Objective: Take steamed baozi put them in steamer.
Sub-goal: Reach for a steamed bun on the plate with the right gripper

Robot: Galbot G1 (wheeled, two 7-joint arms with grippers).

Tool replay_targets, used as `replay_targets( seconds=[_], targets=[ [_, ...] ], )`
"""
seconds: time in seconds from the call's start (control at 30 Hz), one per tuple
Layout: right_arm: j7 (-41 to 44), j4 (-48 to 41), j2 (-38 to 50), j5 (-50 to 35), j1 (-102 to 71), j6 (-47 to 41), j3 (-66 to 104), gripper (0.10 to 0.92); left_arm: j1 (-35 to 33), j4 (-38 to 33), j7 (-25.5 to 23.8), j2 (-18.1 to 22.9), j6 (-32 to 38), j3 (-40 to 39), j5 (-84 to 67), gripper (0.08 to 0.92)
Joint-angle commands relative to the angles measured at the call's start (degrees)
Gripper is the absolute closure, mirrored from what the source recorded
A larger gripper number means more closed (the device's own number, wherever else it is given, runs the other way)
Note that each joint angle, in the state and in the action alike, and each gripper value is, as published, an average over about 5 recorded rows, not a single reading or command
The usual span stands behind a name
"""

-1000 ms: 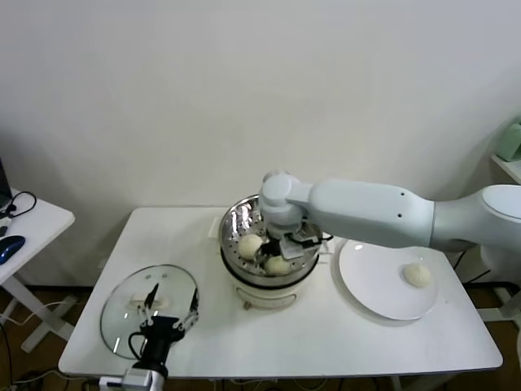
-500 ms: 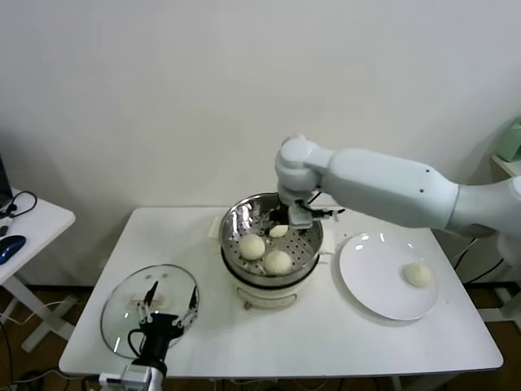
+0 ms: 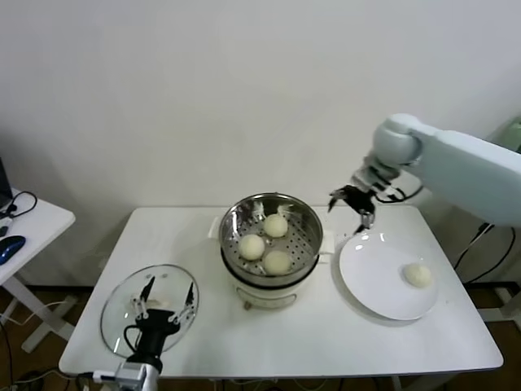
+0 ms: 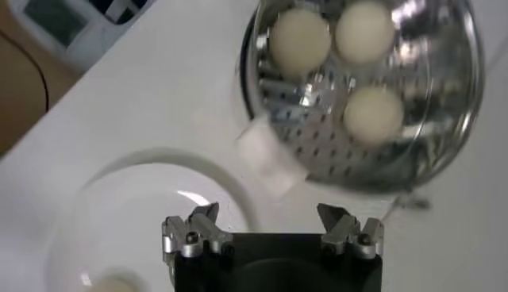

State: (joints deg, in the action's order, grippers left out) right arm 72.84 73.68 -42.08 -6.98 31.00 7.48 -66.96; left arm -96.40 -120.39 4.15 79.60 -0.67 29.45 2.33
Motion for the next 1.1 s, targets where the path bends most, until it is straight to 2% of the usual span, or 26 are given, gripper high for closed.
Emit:
replay_targets(
  seconds=[0.03, 0.27, 0.37, 0.7, 1.1],
  targets=[
    [-0.8, -4.3, 15.3, 1.3, -11.6, -7.7, 7.6, 0.203, 0.9, -0.1, -0.5, -0.5, -0.2, 0.2, -0.2, 0.177],
    [-1.3, -13.3, 12.5, 15.1, -26.6, -3.3, 21.9, 0.203, 0.2, -0.3, -0.4, 0.1, 0.0, 0.0, 0.0, 0.177],
    [-0.8, -17.7, 10.6, 18.6, -29.8, -1.3, 25.0, 0.203, 0.1, 0.0, -0.3, 0.3, 0.0, 0.4, -0.1, 0.177],
    [-0.8, -26.7, 5.0, 20.3, -32.8, -0.3, 27.8, 0.203, 0.8, 1.8, -0.2, 0.4, -0.2, 1.3, -0.8, 0.177],
    [-3.2, -30.1, 1.9, 20.7, -33.9, 0.0, 29.0, 0.203, 0.7, 2.4, 0.0, 0.5, -0.1, 1.2, -0.7, 0.177]
  ],
)
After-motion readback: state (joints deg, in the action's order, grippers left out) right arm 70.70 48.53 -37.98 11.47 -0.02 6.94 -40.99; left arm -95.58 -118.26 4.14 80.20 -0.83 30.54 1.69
